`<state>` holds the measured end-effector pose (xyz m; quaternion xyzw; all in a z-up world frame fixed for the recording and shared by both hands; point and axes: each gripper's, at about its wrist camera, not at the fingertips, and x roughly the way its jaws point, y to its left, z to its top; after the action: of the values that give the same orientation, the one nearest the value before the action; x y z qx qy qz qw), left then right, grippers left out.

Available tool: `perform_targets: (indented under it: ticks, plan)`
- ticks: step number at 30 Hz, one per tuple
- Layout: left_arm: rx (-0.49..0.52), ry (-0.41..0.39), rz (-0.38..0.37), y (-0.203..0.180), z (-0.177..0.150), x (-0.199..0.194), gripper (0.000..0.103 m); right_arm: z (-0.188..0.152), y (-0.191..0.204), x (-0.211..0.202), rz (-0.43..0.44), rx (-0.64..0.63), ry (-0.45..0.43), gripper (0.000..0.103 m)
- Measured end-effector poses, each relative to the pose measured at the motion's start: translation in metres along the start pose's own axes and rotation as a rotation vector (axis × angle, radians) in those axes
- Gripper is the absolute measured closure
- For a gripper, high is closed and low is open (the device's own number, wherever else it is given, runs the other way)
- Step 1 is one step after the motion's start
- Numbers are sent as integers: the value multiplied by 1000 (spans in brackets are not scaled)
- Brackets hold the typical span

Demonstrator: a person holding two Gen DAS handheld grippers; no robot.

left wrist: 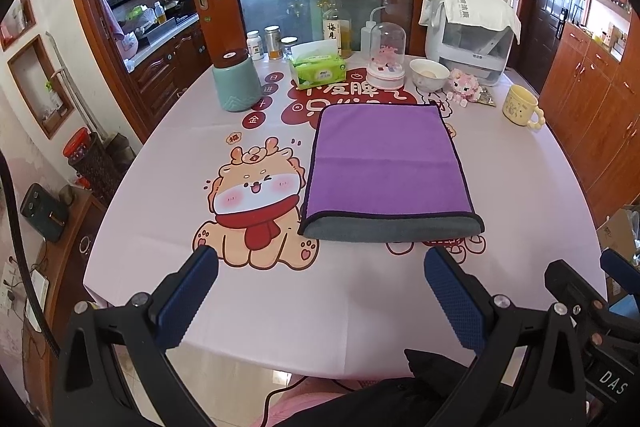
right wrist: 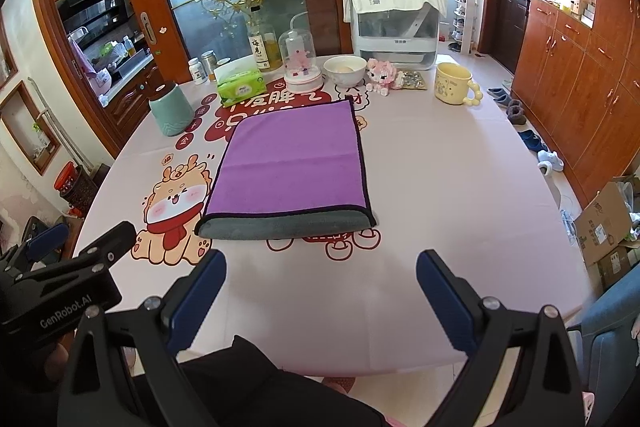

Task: Fold towel

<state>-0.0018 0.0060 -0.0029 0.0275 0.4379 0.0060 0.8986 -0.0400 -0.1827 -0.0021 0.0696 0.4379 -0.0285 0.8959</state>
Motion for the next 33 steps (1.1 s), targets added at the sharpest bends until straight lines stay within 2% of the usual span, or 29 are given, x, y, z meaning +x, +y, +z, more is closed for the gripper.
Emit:
perform_targets:
  ticks: [25, 33]
  plan:
    - [-21, 2, -14, 11, -8, 2, 1, 0, 2, 0, -8, -2, 5, 7]
    - [-8, 26, 0, 11, -5, 2, 1, -2, 2, 1, -11, -19, 6, 7]
